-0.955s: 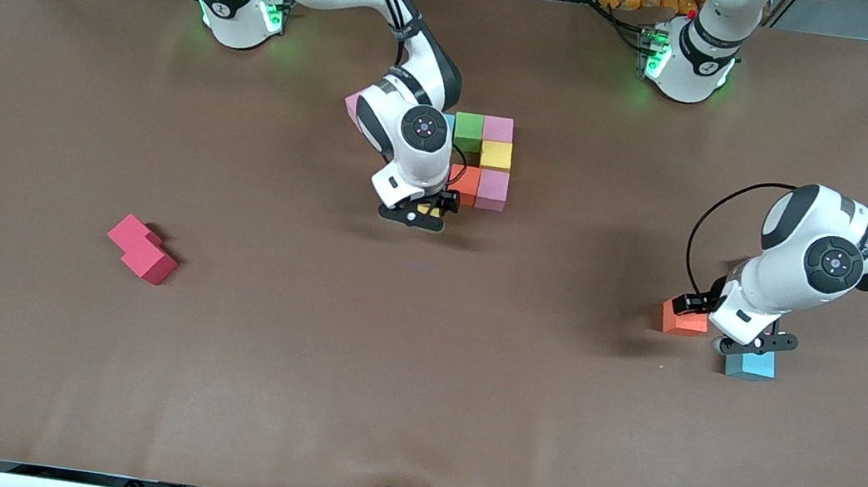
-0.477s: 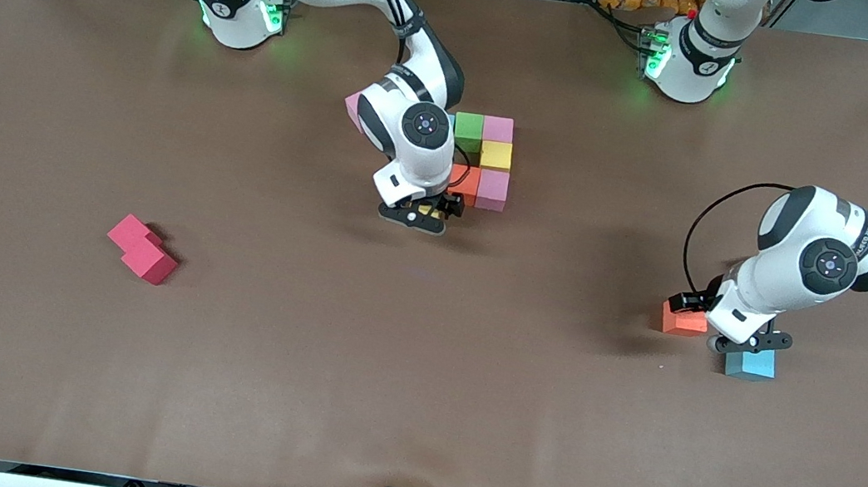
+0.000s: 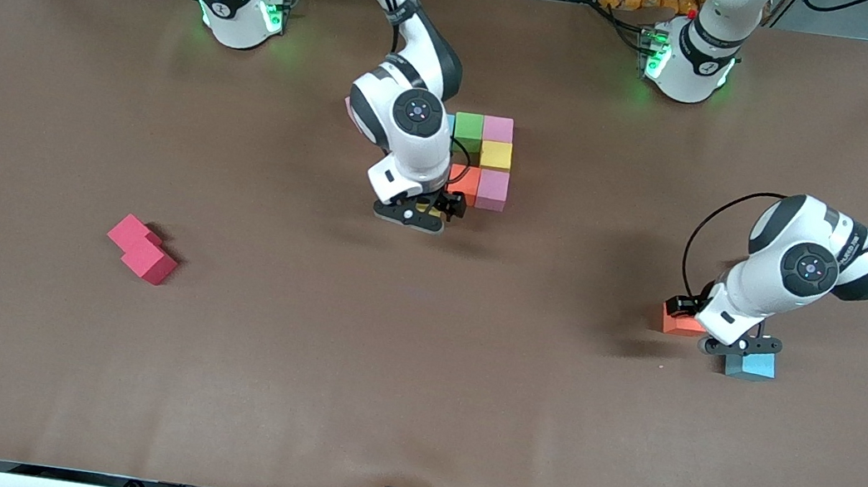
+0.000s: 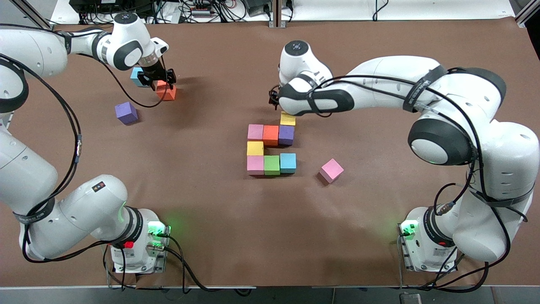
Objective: Form number 2 with 11 blocks
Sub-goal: 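Grasp the orange cube with the left gripper while the right gripper places yellow, then lift the orange cube while the right gripper reaches the pink cube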
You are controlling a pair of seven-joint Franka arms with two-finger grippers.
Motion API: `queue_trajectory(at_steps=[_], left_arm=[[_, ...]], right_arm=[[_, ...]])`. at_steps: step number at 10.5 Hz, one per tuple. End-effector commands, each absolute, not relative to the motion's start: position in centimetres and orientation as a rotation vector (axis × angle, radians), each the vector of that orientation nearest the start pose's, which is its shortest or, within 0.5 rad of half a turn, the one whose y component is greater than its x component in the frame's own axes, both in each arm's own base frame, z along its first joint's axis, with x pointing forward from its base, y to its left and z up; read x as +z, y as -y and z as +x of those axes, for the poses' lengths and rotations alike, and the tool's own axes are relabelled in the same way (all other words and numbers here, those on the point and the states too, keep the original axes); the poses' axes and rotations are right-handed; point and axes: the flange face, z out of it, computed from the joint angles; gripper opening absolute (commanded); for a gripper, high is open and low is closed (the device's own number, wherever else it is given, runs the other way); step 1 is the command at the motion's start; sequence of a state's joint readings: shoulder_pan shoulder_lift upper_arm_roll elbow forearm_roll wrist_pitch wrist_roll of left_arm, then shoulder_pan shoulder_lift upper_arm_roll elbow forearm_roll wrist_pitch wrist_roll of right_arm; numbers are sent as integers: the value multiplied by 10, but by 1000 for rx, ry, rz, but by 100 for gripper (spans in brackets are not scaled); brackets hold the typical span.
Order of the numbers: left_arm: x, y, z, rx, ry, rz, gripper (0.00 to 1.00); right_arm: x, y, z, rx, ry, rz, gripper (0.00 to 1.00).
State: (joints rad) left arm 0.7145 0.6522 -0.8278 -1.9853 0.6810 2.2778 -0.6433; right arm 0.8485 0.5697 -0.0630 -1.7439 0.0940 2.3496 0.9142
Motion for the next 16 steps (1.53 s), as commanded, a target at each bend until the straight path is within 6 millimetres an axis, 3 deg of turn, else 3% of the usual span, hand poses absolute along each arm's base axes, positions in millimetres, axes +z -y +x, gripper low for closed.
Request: queue_trajectory(at_steps=[1,4,6,9,10,12,13,15,16], left_arm=[[213,41,601,51,254,-3096,81],[214,43,602,48,283,-3095,76],[218,53,604,39,350,-3092,76],[219,52,605,35,340,-3093,73],[219,52,605,35,337,-3094,65],[218,52,604,40,326,-3095,27],[219,52,605,35,326,-3095,15],[240,64,606,-14,260,-3094,14],[256,84,606,-51,216,-3109,15]], right_arm=[[287,-421,513,4,-108,-3091,100],[319,-338,560,60,111,-3108,100],[325,-293,579,101,193,-3109,100],[328,-223,606,110,436,-3073,100],[328,-198,616,104,518,-3055,100],[325,-148,630,92,702,-3023,100],[321,-117,637,95,793,-2999,100],[314,-76,640,106,970,-2936,100],[310,-58,640,115,1063,-2897,100]])
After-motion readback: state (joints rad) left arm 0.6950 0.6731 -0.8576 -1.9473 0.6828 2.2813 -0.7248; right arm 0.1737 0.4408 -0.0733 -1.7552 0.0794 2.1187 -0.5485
